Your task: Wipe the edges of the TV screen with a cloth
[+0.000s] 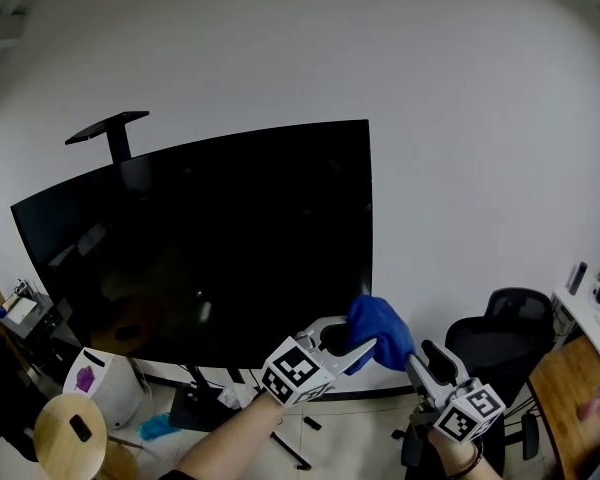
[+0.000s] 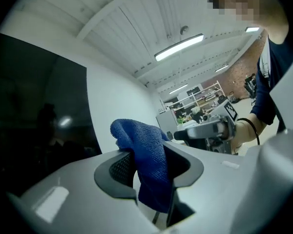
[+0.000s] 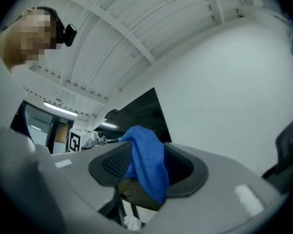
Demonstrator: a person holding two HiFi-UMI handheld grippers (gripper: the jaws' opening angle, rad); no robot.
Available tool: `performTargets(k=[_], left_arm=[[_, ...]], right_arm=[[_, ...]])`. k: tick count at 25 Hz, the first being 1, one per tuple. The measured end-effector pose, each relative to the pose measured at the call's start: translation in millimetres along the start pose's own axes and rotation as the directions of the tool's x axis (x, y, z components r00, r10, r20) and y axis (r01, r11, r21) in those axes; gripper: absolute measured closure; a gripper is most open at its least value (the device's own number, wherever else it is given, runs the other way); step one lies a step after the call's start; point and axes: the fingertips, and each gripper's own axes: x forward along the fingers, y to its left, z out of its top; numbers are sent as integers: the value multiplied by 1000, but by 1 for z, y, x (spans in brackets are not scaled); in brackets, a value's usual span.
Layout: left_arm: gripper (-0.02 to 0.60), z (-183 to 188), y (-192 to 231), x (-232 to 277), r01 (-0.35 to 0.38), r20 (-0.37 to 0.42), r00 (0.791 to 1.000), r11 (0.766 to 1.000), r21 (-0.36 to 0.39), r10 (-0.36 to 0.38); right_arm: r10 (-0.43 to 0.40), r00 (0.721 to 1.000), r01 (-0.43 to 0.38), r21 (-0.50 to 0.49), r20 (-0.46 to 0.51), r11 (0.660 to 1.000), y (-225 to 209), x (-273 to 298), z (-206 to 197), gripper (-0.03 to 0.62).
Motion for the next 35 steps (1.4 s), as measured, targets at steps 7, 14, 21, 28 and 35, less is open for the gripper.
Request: performTargets(k=[7,14,21,28,35], left_arm=[[445,-80,-100,-132,-26,-55,998,988,-150,18],[445,-114,-181,-260,-91,-77,994,954,-285,72],[445,-140,-245,-339,-149,-109,987,915,-376,116],[445,-159,-279,-367,-190,-151,979,892,-409,140],[445,-143,-309,-366,-194,-137,980,875,-444,147]], right_arm=[[-6,997,16,131,-75,991,93,-43,-68,398],[-23,991,46,175,-136,983,196,-96,-108,415],[-39,969,77,149,-244,986,256,-150,-144,422],[-42,961,86,152,-272,985,272,-174,-152,425],[0,960,50,173,-279,984,292,-205,-145,428]])
